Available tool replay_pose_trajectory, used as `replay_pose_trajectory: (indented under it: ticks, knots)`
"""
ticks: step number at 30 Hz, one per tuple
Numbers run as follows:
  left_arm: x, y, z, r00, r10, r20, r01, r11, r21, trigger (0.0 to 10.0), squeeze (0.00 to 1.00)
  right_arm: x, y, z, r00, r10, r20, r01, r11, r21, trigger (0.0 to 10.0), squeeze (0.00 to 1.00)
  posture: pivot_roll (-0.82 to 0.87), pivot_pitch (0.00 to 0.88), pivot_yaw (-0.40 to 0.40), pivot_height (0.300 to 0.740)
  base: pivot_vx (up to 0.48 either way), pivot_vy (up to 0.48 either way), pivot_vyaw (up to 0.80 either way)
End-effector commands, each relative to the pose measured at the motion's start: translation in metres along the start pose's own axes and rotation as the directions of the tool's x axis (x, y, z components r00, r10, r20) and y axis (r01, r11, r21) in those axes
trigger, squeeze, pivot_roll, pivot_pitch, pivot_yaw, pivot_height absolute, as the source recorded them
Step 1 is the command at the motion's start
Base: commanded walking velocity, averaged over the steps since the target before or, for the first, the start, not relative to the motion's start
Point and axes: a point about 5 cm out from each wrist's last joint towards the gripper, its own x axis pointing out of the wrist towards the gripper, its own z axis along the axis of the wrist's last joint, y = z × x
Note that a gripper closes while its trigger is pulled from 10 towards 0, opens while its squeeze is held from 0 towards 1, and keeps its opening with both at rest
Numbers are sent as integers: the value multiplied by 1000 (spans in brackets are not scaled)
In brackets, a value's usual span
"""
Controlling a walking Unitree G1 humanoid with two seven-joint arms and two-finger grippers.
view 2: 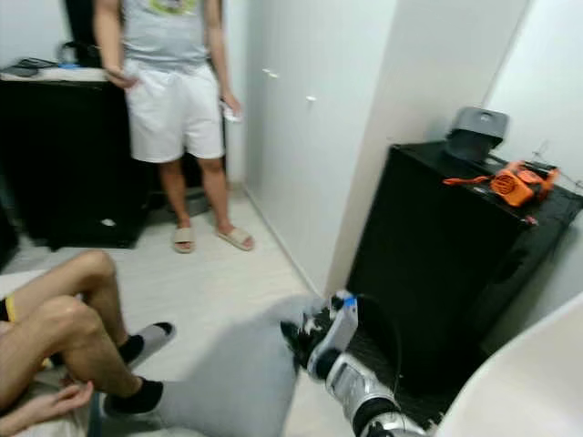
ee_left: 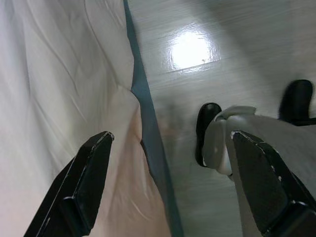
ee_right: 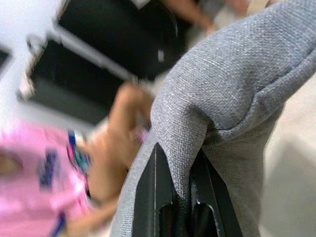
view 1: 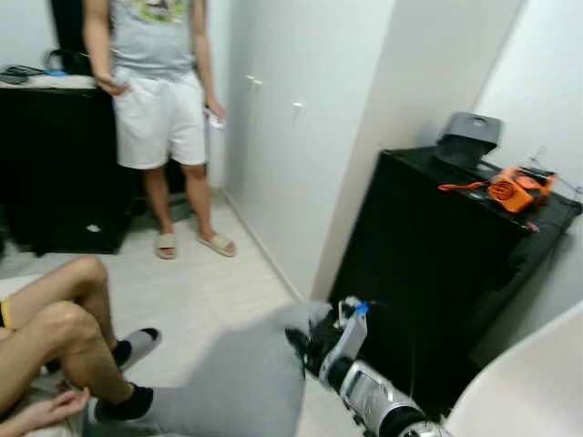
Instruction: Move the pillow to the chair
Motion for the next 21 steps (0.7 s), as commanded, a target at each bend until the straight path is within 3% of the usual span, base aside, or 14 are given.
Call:
replay_pose_trajectory:
  ticks: [1, 7, 21]
  knots:
    - [0, -3, 1, 1000, -13, 2, 13, 1000, -8, 10000, 0, -3, -3, 28, 991, -18, 129, 18, 1000, -4, 10000, 0, 108, 28, -105, 731, 0, 0, -781]
    - [0, -4, -1, 1000, -22, -4, 22, 1000, -17, 10000, 0, 1, 1, 50, 978, -51, 201, 64, 996, -60, 10000, 0, 118, 25, -112, 731, 0, 0, -781]
    - [1, -2, 4, 1000, -23, 4, 24, 1000, -21, 10000, 0, 7, 10, 57, 977, -28, 210, 48, 995, -91, 10000, 0, 122, 0, -116, 731, 0, 0, -781]
